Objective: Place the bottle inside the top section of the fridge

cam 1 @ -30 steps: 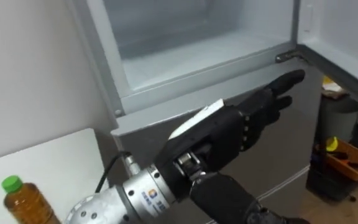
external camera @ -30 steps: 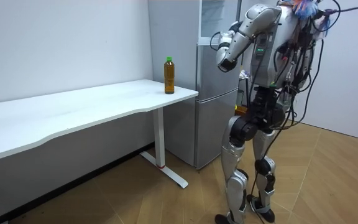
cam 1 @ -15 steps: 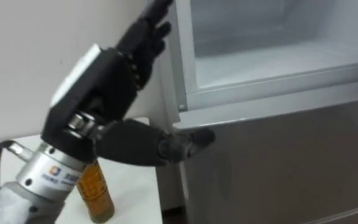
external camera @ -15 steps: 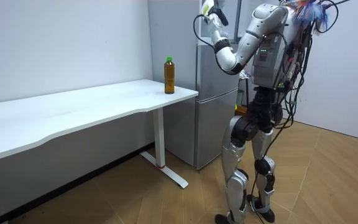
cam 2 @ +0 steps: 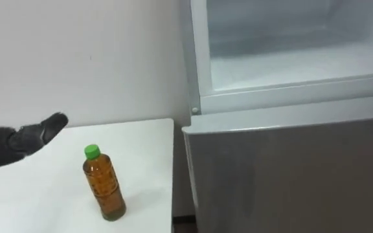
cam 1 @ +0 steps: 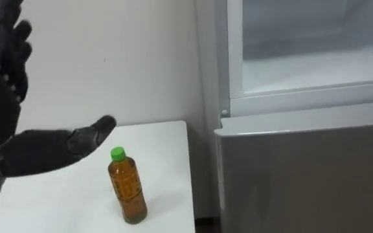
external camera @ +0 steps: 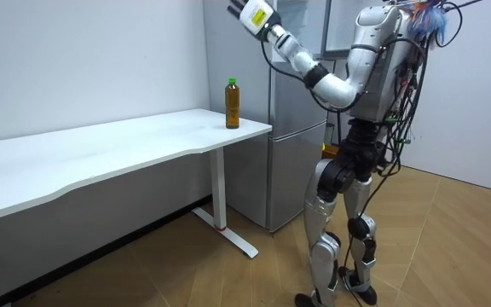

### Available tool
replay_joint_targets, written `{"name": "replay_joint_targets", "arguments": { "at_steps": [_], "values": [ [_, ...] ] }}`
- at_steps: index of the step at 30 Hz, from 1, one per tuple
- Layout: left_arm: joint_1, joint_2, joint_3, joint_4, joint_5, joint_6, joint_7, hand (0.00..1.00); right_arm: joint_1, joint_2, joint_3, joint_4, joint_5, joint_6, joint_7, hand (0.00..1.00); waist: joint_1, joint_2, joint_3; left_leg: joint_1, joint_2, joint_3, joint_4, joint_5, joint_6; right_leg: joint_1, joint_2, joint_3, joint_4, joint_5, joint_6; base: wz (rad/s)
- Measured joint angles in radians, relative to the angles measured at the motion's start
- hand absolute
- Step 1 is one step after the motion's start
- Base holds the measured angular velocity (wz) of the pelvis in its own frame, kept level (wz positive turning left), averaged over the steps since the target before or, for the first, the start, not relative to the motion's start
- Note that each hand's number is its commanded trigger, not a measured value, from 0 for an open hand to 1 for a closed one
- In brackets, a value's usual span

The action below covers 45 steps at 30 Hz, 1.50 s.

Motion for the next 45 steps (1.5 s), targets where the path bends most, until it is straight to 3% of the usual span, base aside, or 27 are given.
{"name": "replay_joint_targets", "arguments": {
  "at_steps": [3, 8, 10, 15, 16, 23, 27, 28, 31, 37, 40, 45],
  "values": [
    [0.068, -0.023, 0.010, 0.046, 0.000, -0.003, 0.032, 0.00, -0.003, 0.000, 0.001, 0.001, 0.005, 0.000, 0.000, 0.00, 0.002, -0.007, -0.0001, -0.009, -0.006, -0.020, 0.003, 0.001, 0.001, 0.000, -0.004, -0.022, 0.000, -0.003, 0.001, 0.17],
    [0.164, -0.035, 0.011, 0.209, -0.002, -0.006, 0.114, 0.00, -0.006, -0.002, -0.001, -0.005, -0.001, 0.007, -0.007, 0.00, 0.004, -0.005, -0.0038, -0.006, -0.011, -0.032, 0.004, 0.001, 0.002, 0.010, -0.007, -0.031, 0.002, -0.007, 0.005, 0.09],
    [0.217, -0.062, 0.012, 0.278, -0.019, -0.009, 0.159, 0.00, 0.001, -0.001, 0.000, -0.029, 0.000, 0.006, -0.008, 0.00, 0.007, -0.010, -0.0027, -0.007, -0.011, -0.034, 0.003, 0.001, 0.002, 0.010, -0.007, -0.031, 0.001, -0.007, 0.005, 0.00],
    [0.283, -0.091, 0.012, 0.458, -0.060, -0.015, 0.234, 0.00, 0.011, -0.003, -0.002, -0.034, -0.005, 0.003, 0.013, 0.00, 0.009, -0.020, -0.0063, -0.003, -0.011, -0.029, 0.001, 0.001, 0.002, 0.013, -0.006, -0.027, 0.002, -0.007, 0.005, 0.00],
    [0.289, -0.093, 0.008, 0.513, -0.077, -0.031, 0.248, 0.00, 0.015, -0.003, -0.002, -0.032, -0.006, 0.003, 0.019, 0.00, 0.009, -0.024, -0.0059, 0.000, -0.011, -0.029, -0.001, 0.001, 0.002, 0.014, -0.006, -0.026, 0.002, -0.007, 0.005, 0.00],
    [0.296, -0.098, -0.040, 0.849, -0.256, -0.072, 0.288, 0.00, 0.015, -0.003, -0.019, -0.030, -0.007, 0.001, 0.031, 0.00, 0.009, -0.032, -0.0023, 0.002, -0.010, -0.029, -0.002, -0.001, 0.005, 0.011, -0.007, -0.028, 0.011, -0.007, 0.005, -0.01],
    [0.295, -0.098, -0.080, 1.050, -0.253, -0.087, 0.293, 0.00, 0.017, -0.003, -0.036, -0.030, -0.006, -0.004, 0.037, 0.00, 0.008, -0.032, -0.0015, 0.005, -0.009, -0.028, -0.003, -0.001, 0.005, 0.011, -0.007, -0.027, 0.015, -0.007, 0.005, -0.01],
    [0.295, -0.098, -0.093, 1.098, -0.251, -0.089, 0.292, 0.00, 0.018, -0.003, -0.036, -0.030, -0.006, -0.007, 0.037, 0.00, 0.007, -0.035, 0.0026, 0.005, -0.009, -0.028, -0.002, -0.001, 0.005, 0.011, -0.007, -0.028, 0.015, -0.007, 0.005, 0.00],
    [0.293, -0.099, -0.121, 1.216, -0.245, -0.094, 0.280, 0.00, 0.016, -0.002, -0.036, -0.030, -0.036, -0.009, 0.039, 0.00, 0.002, -0.039, 0.0048, 0.000, -0.009, -0.028, -0.001, -0.002, 0.005, 0.008, -0.007, -0.028, 0.014, -0.007, 0.005, 0.00],
    [0.293, -0.100, -0.174, 1.423, -0.204, -0.099, 0.225, 0.00, 0.016, -0.002, -0.037, -0.025, -0.037, -0.012, 0.036, 0.00, -0.001, -0.038, 0.0024, -0.001, -0.011, -0.025, 0.003, -0.004, 0.006, 0.008, -0.010, -0.026, 0.013, -0.008, 0.006, 0.00],
    [0.299, -0.100, -0.230, 1.499, -0.204, -0.099, 0.207, 0.00, 0.014, 0.000, -0.033, -0.017, -0.035, -0.020, 0.035, 0.00, -0.010, -0.039, -0.0018, 0.000, -0.012, -0.025, 0.003, -0.004, 0.006, 0.009, -0.011, -0.028, 0.012, -0.008, 0.007, 0.00],
    [0.288, -0.100, -0.275, 1.572, -0.155, -0.095, 0.168, 0.00, -0.006, 0.002, -0.012, 0.015, -0.045, -0.032, 0.034, 0.00, -0.028, -0.052, -0.0011, 0.001, -0.012, -0.021, -0.002, -0.004, 0.006, 0.009, -0.011, -0.019, 0.012, -0.008, 0.007, -0.01]
  ]
}}
